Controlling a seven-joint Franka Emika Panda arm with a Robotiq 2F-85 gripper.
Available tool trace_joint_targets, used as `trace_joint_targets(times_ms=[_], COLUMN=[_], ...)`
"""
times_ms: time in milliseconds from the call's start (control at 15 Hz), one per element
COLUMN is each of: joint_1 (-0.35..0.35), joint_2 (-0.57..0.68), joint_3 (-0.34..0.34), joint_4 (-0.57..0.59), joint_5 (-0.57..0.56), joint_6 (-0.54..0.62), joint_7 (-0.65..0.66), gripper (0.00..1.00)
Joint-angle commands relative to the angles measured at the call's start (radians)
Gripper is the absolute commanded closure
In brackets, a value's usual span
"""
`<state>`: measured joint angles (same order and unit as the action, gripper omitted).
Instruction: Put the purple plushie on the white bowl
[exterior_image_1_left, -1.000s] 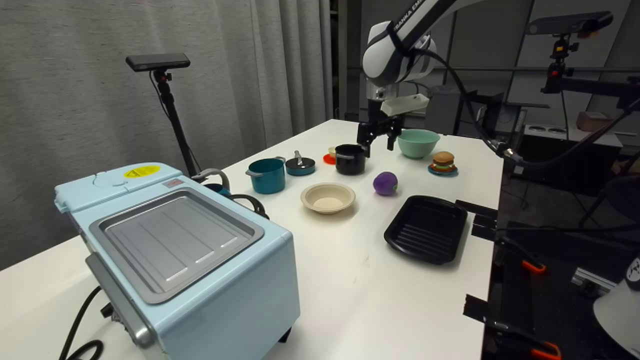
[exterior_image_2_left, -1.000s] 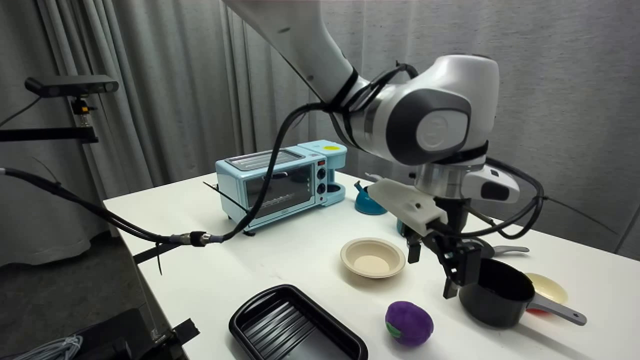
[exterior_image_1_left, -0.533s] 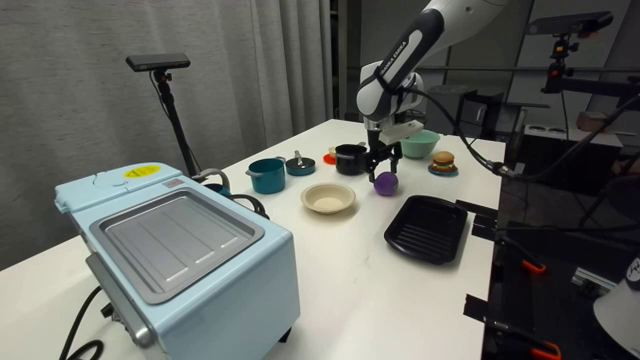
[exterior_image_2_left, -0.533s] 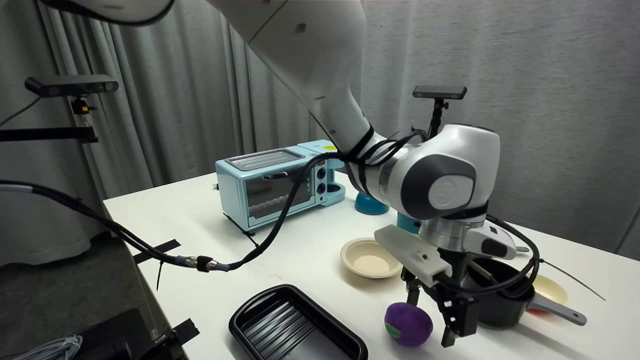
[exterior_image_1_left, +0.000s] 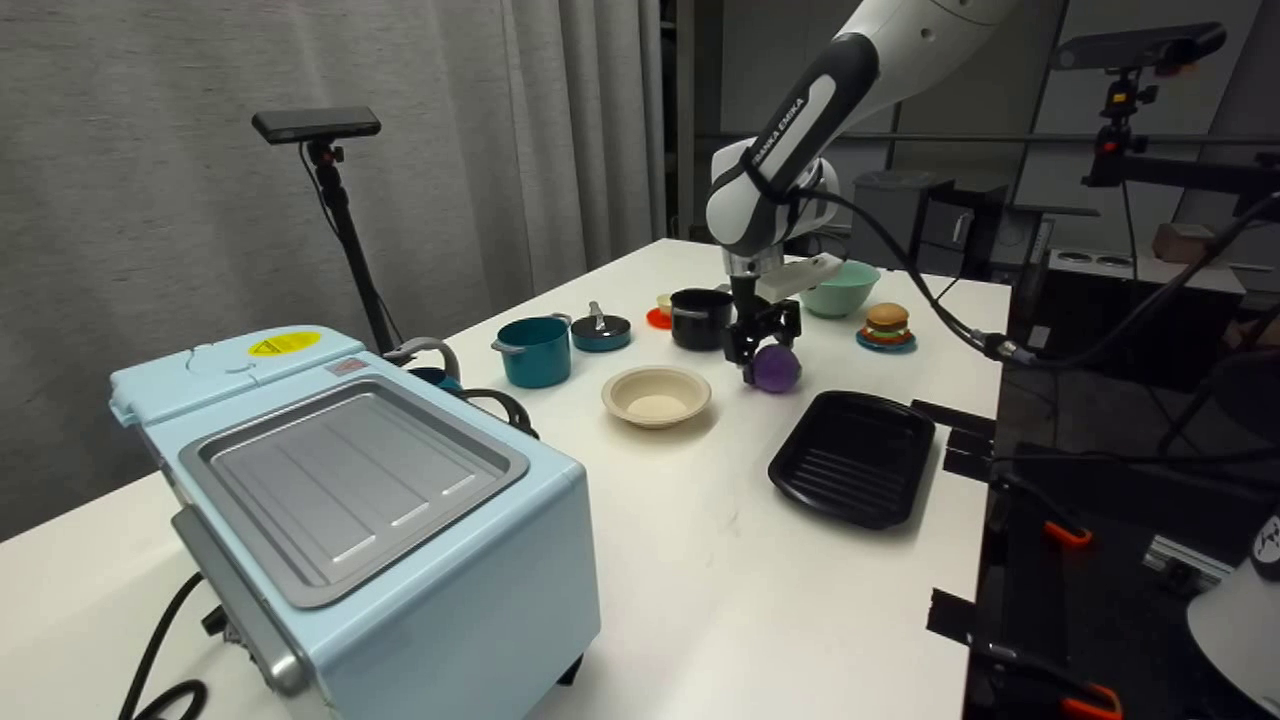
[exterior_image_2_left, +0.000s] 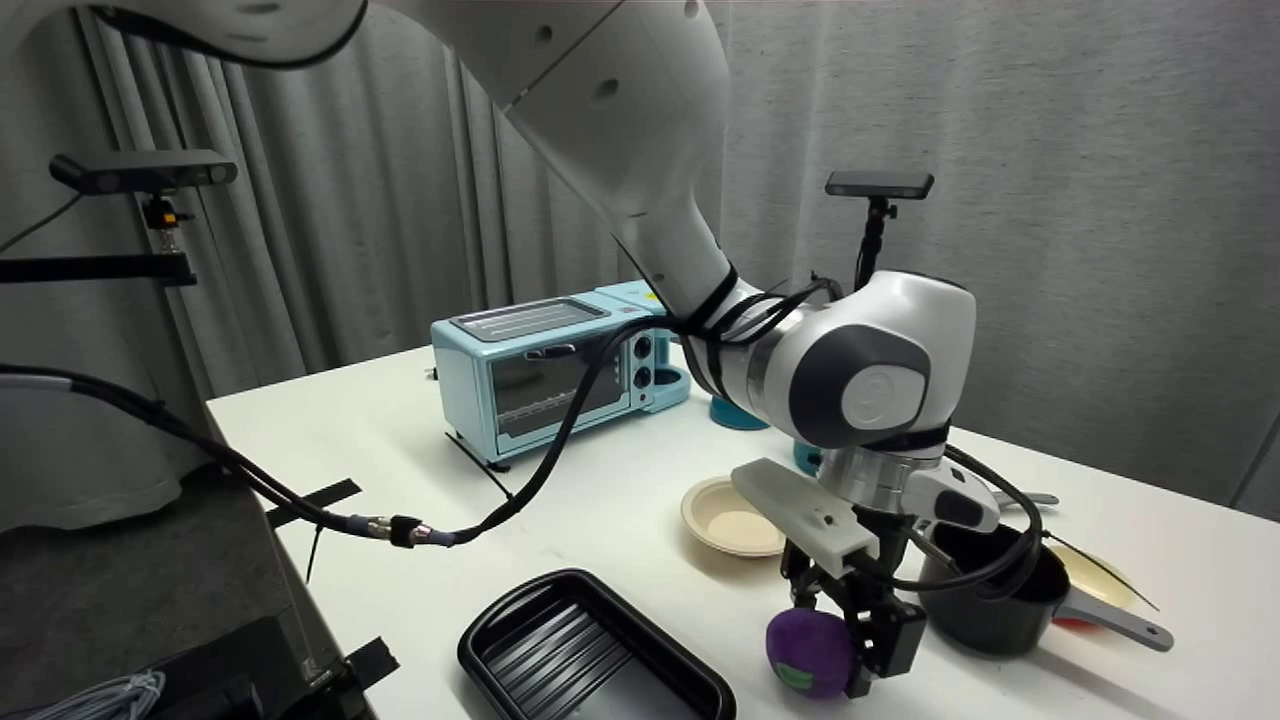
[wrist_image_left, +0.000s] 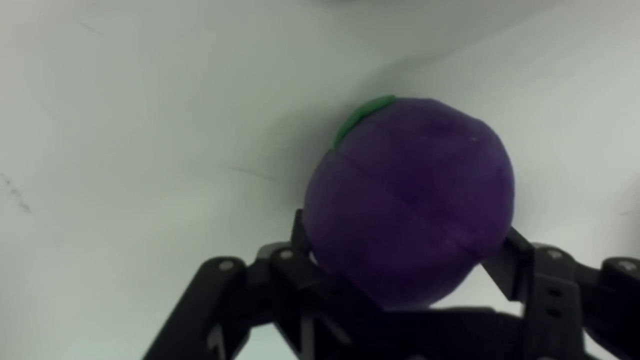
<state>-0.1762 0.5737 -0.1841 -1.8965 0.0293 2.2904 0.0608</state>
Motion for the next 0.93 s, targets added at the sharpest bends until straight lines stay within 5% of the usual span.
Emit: trace_joint_targets(times_ms=[0, 400, 867], joint_1=[0.009, 0.039, 0.102], joint_2=[-0.039, -0.256, -0.375], joint_3=[-0.006, 0.004, 0.1], joint_4=[-0.001, -0.125, -0.219], joint_5=[-0.033, -0.118, -0.13], joint_6=[-0.023, 0.014, 0.189], joint_7=[0.018, -0.028, -0.098], gripper=[0.49, 0.91, 0.95])
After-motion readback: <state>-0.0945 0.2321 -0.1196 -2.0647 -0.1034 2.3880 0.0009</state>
